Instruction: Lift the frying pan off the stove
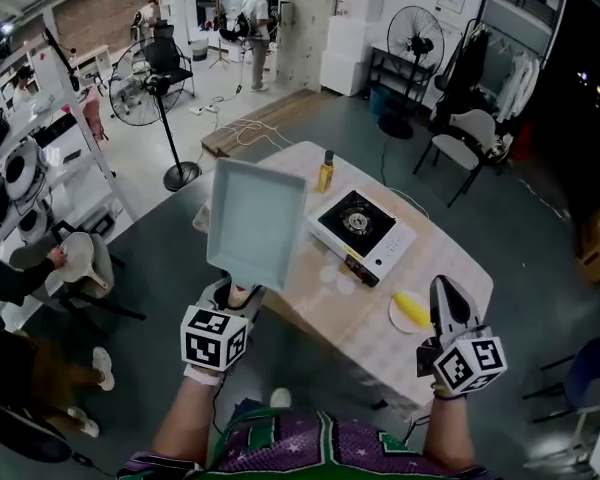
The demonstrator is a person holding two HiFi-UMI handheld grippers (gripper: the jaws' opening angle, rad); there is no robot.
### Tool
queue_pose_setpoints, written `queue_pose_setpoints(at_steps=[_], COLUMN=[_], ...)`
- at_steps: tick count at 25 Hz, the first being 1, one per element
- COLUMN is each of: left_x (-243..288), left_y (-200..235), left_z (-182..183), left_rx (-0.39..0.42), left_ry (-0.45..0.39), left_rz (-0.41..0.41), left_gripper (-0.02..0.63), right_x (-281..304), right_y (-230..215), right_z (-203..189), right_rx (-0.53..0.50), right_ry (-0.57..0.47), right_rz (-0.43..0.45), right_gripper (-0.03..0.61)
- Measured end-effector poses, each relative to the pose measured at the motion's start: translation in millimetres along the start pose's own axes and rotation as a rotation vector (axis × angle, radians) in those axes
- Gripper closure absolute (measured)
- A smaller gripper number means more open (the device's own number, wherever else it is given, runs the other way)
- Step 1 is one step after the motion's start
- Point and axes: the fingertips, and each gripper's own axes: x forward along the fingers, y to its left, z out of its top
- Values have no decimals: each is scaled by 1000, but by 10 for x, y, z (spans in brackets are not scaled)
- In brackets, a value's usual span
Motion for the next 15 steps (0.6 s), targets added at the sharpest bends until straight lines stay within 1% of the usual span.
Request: queue_pose_setpoints(at_steps=[6,12,15], left_x=[-456,-851,-1034], left_y=[-654,-1331,-1575], left_z=[179,188,157], left_rx=[-25,-17,-16], left_ry=[-127,-197,-219], left_rz=[3,17,29], left_gripper=[428,428,428], right_x=[-748,-1416,-1685], right_y=[-250,-451,-503], right_z=[139,268,288], right_rx=[-25,-29,-32], right_ry=[-18,-54,-60], right_rz=[-8,-24,-40], right_gripper=[571,571,571])
